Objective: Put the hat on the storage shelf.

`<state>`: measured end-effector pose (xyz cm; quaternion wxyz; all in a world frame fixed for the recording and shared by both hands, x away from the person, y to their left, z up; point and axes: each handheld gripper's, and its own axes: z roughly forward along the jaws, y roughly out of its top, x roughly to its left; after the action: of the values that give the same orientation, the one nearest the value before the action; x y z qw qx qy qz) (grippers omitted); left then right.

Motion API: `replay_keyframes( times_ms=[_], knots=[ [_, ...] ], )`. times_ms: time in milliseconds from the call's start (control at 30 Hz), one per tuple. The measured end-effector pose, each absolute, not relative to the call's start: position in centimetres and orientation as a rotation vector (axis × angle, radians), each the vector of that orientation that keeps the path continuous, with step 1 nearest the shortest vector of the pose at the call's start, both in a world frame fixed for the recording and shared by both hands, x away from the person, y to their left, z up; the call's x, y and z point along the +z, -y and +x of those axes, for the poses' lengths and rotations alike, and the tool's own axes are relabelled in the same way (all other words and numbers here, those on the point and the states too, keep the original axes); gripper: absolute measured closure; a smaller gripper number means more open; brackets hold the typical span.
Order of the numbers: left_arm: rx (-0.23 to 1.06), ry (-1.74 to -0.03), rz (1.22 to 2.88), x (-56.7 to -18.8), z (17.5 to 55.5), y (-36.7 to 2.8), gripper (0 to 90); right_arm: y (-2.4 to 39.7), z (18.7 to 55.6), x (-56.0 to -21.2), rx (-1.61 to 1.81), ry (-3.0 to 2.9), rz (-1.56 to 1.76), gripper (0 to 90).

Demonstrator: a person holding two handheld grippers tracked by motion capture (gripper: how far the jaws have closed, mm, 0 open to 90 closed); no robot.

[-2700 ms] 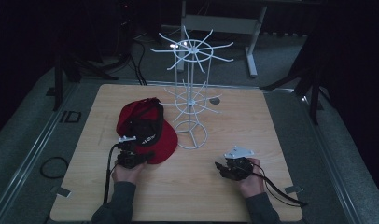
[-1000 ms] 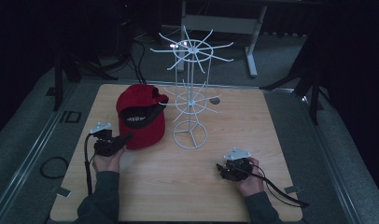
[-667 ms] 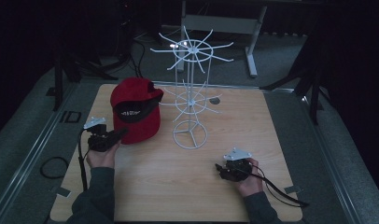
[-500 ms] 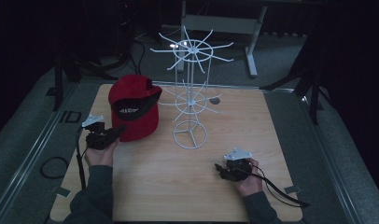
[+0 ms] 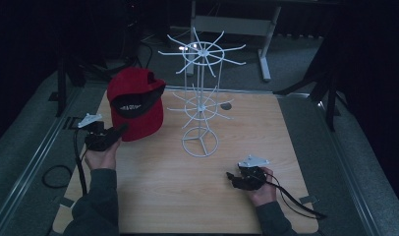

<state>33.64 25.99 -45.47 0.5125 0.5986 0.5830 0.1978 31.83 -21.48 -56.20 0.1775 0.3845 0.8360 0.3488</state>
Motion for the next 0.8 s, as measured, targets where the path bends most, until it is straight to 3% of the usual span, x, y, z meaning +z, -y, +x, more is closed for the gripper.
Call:
replay_keyframes(
  times_ms=[800],
  knots=[
    [0.527,-1.321,1.386,-40.6,34.2,-26.1,86.2,21.5,31.9,-56.5,1.026,-2.35,1.088,36.7]
  ],
)
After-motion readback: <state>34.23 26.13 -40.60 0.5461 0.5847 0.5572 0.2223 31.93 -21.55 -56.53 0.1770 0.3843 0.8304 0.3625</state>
